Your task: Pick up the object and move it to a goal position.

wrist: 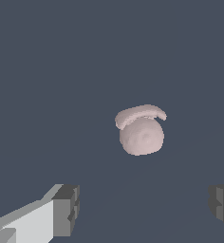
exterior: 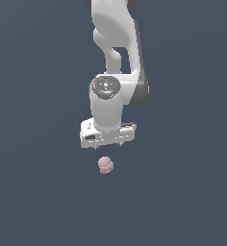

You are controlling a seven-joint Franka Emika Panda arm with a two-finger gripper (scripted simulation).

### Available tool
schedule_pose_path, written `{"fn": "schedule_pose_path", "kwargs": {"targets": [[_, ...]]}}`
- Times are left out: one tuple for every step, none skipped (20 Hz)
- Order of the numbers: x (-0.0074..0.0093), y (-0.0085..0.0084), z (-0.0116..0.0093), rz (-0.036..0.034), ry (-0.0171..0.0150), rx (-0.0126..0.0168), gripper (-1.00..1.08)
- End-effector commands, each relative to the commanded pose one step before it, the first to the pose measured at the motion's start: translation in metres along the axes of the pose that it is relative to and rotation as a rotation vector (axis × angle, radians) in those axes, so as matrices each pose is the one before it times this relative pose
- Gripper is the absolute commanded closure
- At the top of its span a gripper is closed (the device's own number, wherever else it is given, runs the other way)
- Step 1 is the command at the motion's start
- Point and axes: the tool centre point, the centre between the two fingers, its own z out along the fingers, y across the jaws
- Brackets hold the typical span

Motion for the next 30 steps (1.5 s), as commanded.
{"fn": "schedule_pose_path", "kwargs": {"targets": [[0.00991, 0.00529, 0.0134, -0.05664, -0.00269, 0.00258, -0.92], [0.00337, 0.00213, 0.00493, -0.02045, -0.00069, 0.00122, -0.92], [0.00302, 0.00206, 0.00467, -0.01902, -0.00057, 0.00126, -0.92], [0.0027, 0.00198, 0.0044, -0.01762, -0.00046, 0.00127, -0.92], [0.00239, 0.00189, 0.00411, -0.01623, -0.00036, 0.00126, -0.92], [0.00211, 0.00179, 0.00381, -0.01485, -0.00028, 0.00122, -0.92], [0.00185, 0.00166, 0.00351, -0.01351, -0.00021, 0.00117, -0.92], [0.00161, 0.00153, 0.0032, -0.01217, -0.00015, 0.0011, -0.92], [0.00139, 0.00139, 0.00288, -0.01085, -0.0001, 0.00102, -0.92], [0.00119, 0.00123, 0.00255, -0.00955, -0.00006, 0.00092, -0.92], [0.00099, 0.0011, 0.00222, -0.00822, -0.00004, 0.00081, -0.92], [0.00082, 0.00092, 0.00189, -0.00697, -0.00002, 0.0007, -0.92], [0.00065, 0.00077, 0.00155, -0.00566, 0.0, 0.00058, -0.92], [0.0005, 0.0006, 0.00121, -0.0044, 0.0, 0.00046, -0.92], [0.00035, 0.00043, 0.00086, -0.00315, 0.00001, 0.00033, -0.92], [0.00019, 0.0003, 0.00052, -0.00182, 0.00001, 0.00019, -0.92], [0.00009, 0.00005, 0.00017, -0.00069, 0.0, 0.00007, -0.92], [-0.00081, -0.0004, -0.0005, 0.00444, -0.00089, -0.00007, -0.92], [-0.00001, 0.00002, 0.00044, 0.0, 0.0, 0.0, -0.92], [-0.00003, 0.00007, 0.0013, 0.0, 0.0, 0.0, -0.92], [-0.00006, 0.00012, 0.00215, 0.0, 0.0, 0.0, -0.92], [0.00011, -0.00027, 0.00293, -0.00068, 0.00013, 0.00001, -0.92], [-0.00013, 0.0002, 0.00385, 0.0, 0.0, 0.0, -0.92], [0.00002, -0.00019, 0.00461, -0.00068, 0.00013, 0.00001, -0.92], [-0.00003, -0.00016, 0.00542, -0.00068, 0.00012, 0.00001, -0.92], [-0.00029, 0.00029, 0.00628, 0.0, 0.0, 0.0, -0.92], [-0.00002, -0.00032, 0.00628, -0.00096, 0.00018, 0.00001, -0.92], [-0.00005, -0.00018, 0.00539, -0.00068, 0.00012, 0.00001, -0.92], [-0.00019, 0.00023, 0.00453, 0.0, 0.0, 0.0, -0.92], [0.00012, -0.00023, 0.00351, -0.00068, 0.00013, 0.00001, -0.92]]}}
